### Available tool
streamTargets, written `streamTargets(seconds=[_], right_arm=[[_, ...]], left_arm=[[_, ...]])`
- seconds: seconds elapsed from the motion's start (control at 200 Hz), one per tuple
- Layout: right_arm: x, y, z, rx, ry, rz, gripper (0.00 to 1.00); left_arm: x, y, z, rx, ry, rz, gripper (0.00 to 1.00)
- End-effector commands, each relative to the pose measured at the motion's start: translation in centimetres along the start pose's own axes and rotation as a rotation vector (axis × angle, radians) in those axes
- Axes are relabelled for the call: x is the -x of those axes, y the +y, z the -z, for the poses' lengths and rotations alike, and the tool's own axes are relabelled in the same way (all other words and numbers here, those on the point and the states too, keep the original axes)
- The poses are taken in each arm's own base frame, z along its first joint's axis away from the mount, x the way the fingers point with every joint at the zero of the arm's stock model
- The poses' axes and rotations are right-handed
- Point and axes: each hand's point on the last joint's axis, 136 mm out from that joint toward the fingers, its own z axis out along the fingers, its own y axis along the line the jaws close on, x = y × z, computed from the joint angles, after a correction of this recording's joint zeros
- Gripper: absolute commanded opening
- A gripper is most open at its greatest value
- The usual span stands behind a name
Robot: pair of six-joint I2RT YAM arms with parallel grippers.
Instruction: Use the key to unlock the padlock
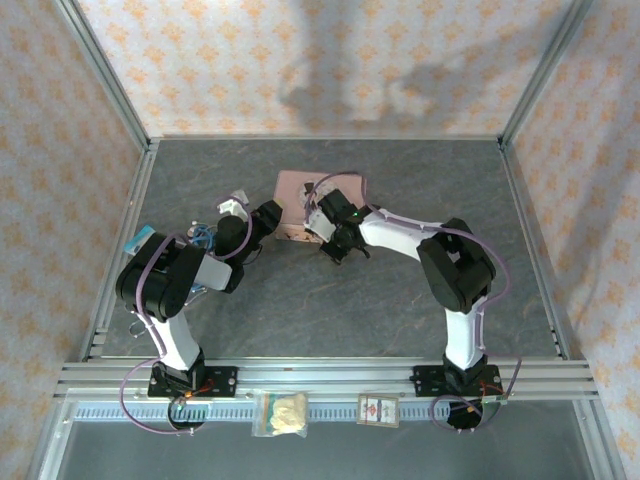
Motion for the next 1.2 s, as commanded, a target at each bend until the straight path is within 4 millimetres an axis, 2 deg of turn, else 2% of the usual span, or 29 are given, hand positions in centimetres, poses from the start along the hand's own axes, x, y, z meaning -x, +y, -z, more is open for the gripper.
streamTargets(seconds=[0.0, 0.21, 0.41, 0.455, 0.525, 0.611, 0.711, 0.966, 1.196], right_arm=[[8.2, 1.8, 2.6, 0.065, -0.270, 0.108, 0.00], [7.6, 4.3, 0.4, 0.255, -0.199, -0.056, 0.00], [4.7, 3.6, -1.3, 0.184, -0.155, -0.207, 0.00], [4.2, 3.4, -1.3, 0.163, -0.163, -0.227, 0.07], [4.0, 3.1, -1.0, 0.143, -0.178, -0.245, 0.16], [3.9, 2.8, -0.3, 0.118, -0.200, -0.258, 0.32], [3.9, 2.6, 0.7, 0.099, -0.218, -0.264, 0.43], [1.9, 1.8, 1.8, 0.015, -0.216, -0.285, 0.48], [1.6, 0.8, 5.2, -0.073, -0.291, -0.419, 0.58]], left_arm=[[-4.5, -2.1, 0.2, -0.066, 0.178, -0.005, 0.40], [-4.7, -2.5, 0.3, -0.065, 0.186, -0.003, 0.39], [-3.6, -2.6, 1.4, -0.039, 0.141, -0.007, 0.41], [-3.3, -2.6, 1.6, -0.026, 0.130, -0.010, 0.41], [-2.7, -2.5, 1.8, -0.007, 0.110, -0.014, 0.43], [-2.1, -2.4, 2.0, 0.015, 0.093, -0.019, 0.46], [-1.4, -2.4, 2.1, 0.020, 0.080, -0.014, 0.48], [0.9, -2.9, 2.4, 0.033, 0.043, -0.033, 0.52], [2.4, -3.4, 2.7, 0.034, 0.009, -0.043, 0.53]])
